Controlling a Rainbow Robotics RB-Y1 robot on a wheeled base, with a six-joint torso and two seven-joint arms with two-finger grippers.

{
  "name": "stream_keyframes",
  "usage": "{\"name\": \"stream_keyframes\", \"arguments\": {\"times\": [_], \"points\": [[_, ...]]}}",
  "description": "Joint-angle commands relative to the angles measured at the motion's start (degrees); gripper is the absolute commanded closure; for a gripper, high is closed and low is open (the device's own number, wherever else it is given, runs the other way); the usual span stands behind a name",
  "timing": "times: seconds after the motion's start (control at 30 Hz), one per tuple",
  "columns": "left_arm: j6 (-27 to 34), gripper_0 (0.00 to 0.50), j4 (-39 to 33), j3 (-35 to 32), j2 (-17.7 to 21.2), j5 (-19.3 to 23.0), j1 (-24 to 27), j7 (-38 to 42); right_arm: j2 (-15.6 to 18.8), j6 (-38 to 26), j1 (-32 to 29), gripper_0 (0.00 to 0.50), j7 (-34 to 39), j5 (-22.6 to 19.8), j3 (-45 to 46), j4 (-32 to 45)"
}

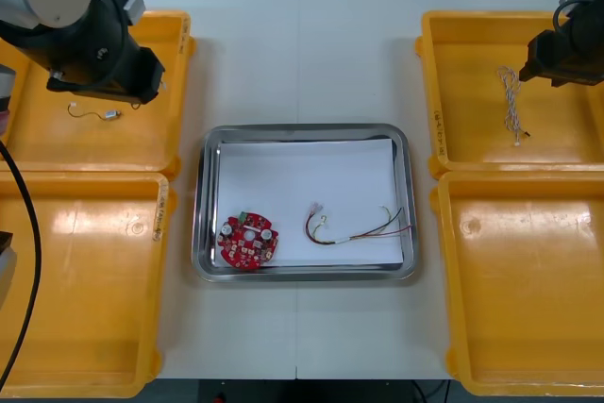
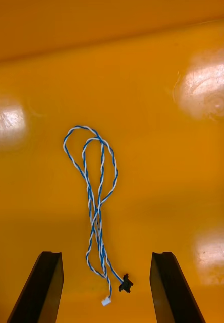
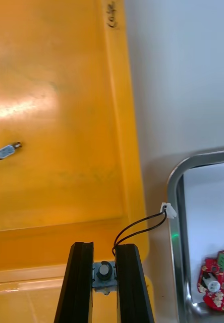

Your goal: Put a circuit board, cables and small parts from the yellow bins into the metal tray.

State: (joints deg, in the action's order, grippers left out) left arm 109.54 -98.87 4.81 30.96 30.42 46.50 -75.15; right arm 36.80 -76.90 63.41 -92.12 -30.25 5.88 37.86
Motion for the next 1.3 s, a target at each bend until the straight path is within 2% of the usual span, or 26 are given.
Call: {"name": "stream_keyframes", "arguments": {"times": [0.03, 0.27, 0.7, 1.1, 1.3], "points": [[0.46, 0.499, -3.43, 4.68, -2.48, -0.98, -0.27, 13.72, -0.94, 3.25, 4.62, 0.000, -3.42, 1.15, 1.59, -2.08], [-0.74, 0.500, -3.87, 11.28, -3.89, -1.33, -0.27, 21.19, -2.26, 5.62, 4.62, 0.000, -4.91, 2.82, 1.15, -4.19], [-9.26, 0.499, -3.78, 23.32, -4.50, -2.56, -0.27, 32.96, -4.19, 5.97, 4.71, 0.000, -7.02, 5.73, 0.88, -6.65], [-11.99, 0.499, -1.50, 27.89, -4.50, -3.71, -1.32, 34.63, -4.98, 6.94, 4.71, 0.000, -8.34, 7.40, 0.97, -7.01], [-15.85, 0.497, 2.46, 29.03, -4.86, -3.88, -1.32, 34.72, -5.07, 10.98, 4.71, 0.000, -9.13, 7.31, 0.97, -10.70]]}}
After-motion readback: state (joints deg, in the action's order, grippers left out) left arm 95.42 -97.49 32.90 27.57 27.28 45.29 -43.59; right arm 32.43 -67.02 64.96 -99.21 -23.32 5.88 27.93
